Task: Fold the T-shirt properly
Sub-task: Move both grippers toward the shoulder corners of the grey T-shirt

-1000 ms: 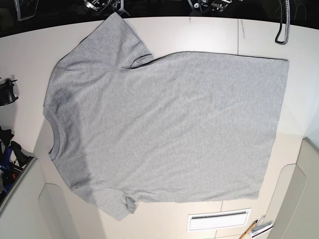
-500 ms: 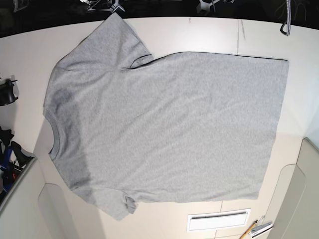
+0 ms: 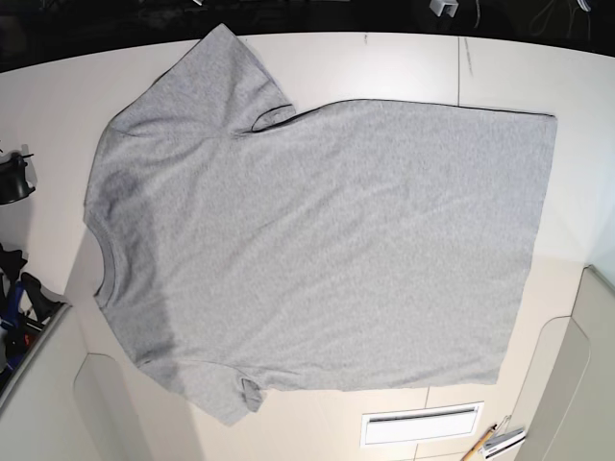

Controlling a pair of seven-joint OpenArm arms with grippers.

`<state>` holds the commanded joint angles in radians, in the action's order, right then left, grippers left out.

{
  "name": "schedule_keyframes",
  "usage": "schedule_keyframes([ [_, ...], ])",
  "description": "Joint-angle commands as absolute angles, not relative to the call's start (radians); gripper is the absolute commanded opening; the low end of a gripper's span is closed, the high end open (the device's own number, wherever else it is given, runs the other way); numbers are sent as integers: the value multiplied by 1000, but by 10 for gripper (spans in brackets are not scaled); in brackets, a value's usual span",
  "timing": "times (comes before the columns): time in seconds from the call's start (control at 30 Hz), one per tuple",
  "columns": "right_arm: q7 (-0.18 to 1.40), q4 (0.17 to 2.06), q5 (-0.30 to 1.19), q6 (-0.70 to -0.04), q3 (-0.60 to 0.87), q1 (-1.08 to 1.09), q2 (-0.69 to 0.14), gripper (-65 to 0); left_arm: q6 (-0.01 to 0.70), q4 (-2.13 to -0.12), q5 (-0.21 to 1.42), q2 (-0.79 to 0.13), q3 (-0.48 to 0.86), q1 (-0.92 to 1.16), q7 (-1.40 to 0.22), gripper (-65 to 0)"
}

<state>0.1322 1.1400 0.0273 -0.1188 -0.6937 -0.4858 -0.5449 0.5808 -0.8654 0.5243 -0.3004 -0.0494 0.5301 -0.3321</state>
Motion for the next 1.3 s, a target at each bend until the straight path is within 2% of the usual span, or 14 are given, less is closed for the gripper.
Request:
schedule_keyframes([
  [0.17,176,1414,27,-118,-693,-614,-677,-599,592,-1036,551,-303,68,656,-365,-599],
  [0.4,245,1719,26,-115,-645,-724,-806,-599,591,-1316,614,-302,239,858,-402,-599],
  [0.5,260,1813,28,-115,-552,-762,-820,-599,591,-1457,636,-302,350,938,-427,-599],
  [0.63,305,1945,126,-115,-412,-776,-819,-599,589,-1642,722,-302,522,1033,-456,-599],
  [0.73,340,2032,175,-115,-330,-776,-818,-599,558,-1759,796,-302,634,1081,-489,-599],
  [0.9,382,2096,275,-105,-181,-776,-757,-593,543,-1874,854,-302,758,1083,-514,-599],
  [1.0,460,2095,348,-19,-72,-776,-663,-513,543,-1908,852,-303,769,1078,-514,-598],
  [1.03,494,2094,349,-8,-41,-776,-630,-480,543,-1911,852,-303,769,1072,-514,-586],
  [1.2,601,2090,348,-7,43,-773,-511,-359,543,-1910,830,-331,769,1014,-527,-365],
  [1.3,603,2066,331,-6,49,-768,-464,-310,543,-1910,813,-359,769,992,-545,-344],
])
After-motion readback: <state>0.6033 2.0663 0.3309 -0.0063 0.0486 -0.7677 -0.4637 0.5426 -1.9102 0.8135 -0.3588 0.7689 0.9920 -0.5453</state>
